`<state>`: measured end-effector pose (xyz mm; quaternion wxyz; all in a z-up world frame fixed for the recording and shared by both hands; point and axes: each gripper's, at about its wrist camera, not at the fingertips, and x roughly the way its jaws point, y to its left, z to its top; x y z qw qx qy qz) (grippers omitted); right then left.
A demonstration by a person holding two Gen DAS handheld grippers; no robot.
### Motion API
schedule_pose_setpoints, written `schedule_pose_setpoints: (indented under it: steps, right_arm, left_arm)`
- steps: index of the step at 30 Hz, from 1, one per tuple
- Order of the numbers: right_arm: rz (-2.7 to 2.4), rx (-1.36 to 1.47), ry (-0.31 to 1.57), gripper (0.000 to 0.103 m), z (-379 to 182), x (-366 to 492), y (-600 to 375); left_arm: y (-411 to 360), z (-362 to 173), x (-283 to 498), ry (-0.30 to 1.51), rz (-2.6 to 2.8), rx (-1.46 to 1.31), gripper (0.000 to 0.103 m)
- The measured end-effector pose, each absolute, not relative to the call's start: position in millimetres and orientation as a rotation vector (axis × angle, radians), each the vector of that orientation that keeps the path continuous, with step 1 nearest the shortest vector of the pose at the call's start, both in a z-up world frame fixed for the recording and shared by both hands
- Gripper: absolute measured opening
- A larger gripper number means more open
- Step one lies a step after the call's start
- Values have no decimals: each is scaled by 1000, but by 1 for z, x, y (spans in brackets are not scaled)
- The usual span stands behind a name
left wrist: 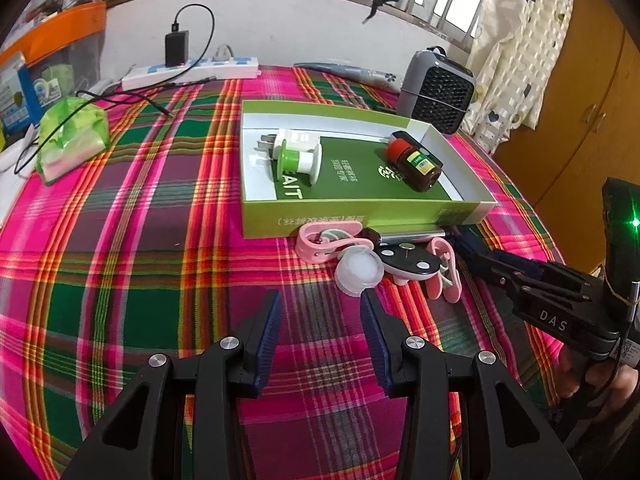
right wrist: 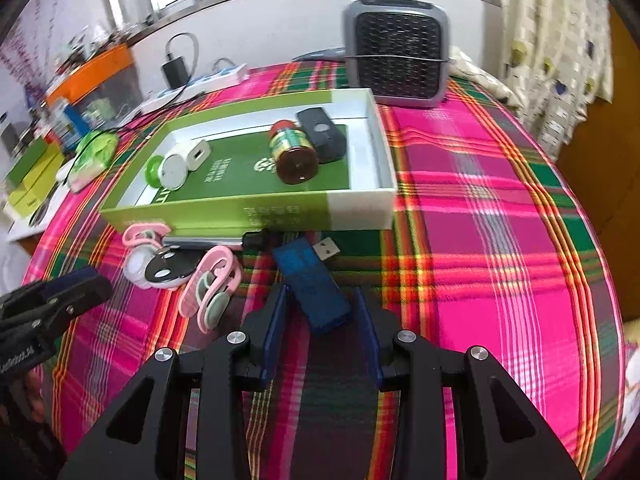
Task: Organize rigid objects
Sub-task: 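Withdraw both grippers and grasp the blue USB stick with the right gripper, then grasp the white round cap with the left gripper while the right gripper holds the USB stick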
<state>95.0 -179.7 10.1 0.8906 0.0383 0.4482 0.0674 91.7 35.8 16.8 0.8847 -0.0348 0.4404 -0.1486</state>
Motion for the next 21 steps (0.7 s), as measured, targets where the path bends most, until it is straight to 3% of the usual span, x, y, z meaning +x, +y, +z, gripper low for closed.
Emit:
schedule_pose_setpoints:
  steps: [13, 17, 21]
  right_arm:
    - [284, 10, 921, 36, 8, 101, -183]
    - [305, 1, 920, 24, 8, 101, -186]
    - [333, 6, 919, 24, 8, 101, -190]
  left_arm:
    - [13, 16, 99, 939, -284, -27, 39]
    - [7, 14, 101, 947, -269, -19, 39]
    - [3, 14, 102, 952, -257, -12, 40]
